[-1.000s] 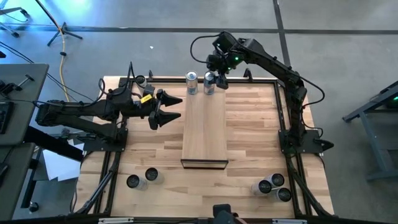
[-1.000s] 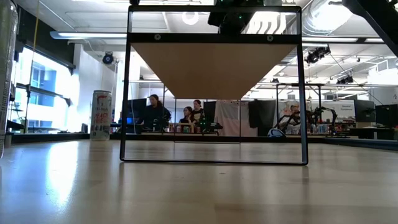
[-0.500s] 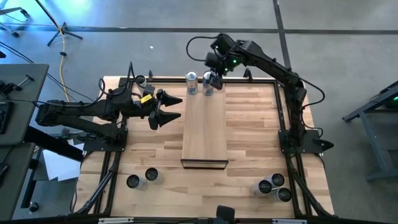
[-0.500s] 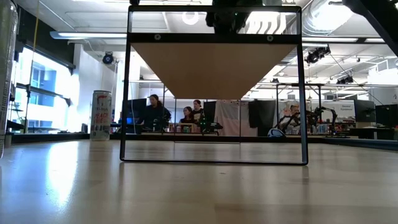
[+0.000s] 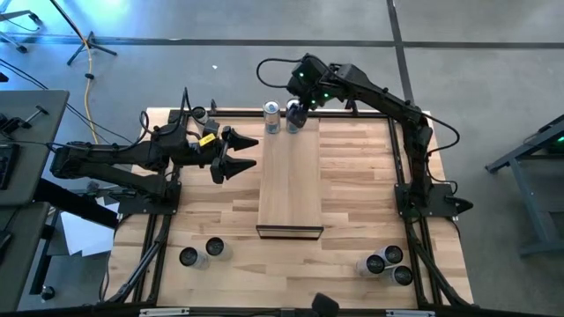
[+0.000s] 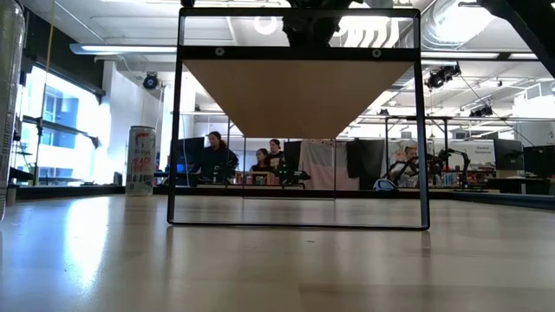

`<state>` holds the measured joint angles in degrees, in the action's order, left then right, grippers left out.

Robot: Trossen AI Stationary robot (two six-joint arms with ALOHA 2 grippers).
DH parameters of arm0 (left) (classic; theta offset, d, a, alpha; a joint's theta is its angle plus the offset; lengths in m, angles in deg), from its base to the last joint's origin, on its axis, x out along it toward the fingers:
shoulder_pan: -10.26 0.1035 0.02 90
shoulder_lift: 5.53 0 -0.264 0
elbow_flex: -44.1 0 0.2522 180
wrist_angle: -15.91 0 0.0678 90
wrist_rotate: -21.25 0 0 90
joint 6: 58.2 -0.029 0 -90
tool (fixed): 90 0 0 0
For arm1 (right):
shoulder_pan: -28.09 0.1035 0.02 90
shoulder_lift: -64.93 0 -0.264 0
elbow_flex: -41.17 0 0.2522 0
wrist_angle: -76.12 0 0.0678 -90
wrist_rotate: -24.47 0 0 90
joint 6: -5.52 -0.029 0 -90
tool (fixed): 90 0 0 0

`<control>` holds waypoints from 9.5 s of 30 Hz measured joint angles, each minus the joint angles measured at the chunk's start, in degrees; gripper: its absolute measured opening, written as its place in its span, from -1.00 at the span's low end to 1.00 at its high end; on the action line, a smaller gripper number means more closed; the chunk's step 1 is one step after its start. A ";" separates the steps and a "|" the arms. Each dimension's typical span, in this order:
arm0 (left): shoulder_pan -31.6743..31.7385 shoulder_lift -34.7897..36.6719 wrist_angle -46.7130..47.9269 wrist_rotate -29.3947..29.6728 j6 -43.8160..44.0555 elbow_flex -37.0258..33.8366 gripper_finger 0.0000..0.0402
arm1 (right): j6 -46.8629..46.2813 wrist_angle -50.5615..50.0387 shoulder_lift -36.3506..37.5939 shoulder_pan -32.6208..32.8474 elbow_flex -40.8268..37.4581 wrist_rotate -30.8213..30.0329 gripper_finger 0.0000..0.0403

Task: Place canned beverage on shelf
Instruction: Put the blue soda can on the shelf aligned with the other blue soda can, then put the top white pink soda can on the shelf

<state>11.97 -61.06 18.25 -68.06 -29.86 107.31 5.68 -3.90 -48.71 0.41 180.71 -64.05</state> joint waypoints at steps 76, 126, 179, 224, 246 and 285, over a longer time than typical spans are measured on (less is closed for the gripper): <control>0.02 0.02 0.02 0.00 0.00 0.00 0.99 | -14.72 1.32 -0.10 4.55 -0.11 -11.08 0.20; 0.02 0.00 0.02 -0.02 -0.02 0.02 0.99 | -11.63 0.05 0.70 4.55 1.03 -10.27 0.73; 0.02 0.00 -0.02 0.02 -0.04 0.02 0.99 | 3.55 -12.58 14.79 23.61 7.26 -1.49 0.96; -2.32 1.39 9.77 3.65 -21.09 0.00 0.99 | -3.10 53.63 47.18 28.11 -61.79 -2.95 0.96; -2.32 3.83 9.90 4.14 -21.00 0.00 0.99 | -11.66 63.91 46.84 27.96 -61.75 -4.94 0.96; 21.83 -11.69 56.33 24.32 6.34 24.16 0.99 | -22.05 49.82 46.86 20.82 -61.70 -20.59 0.96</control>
<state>33.80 -72.75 74.58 -43.74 -23.53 131.47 -16.37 45.92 -1.85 21.22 119.00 -84.64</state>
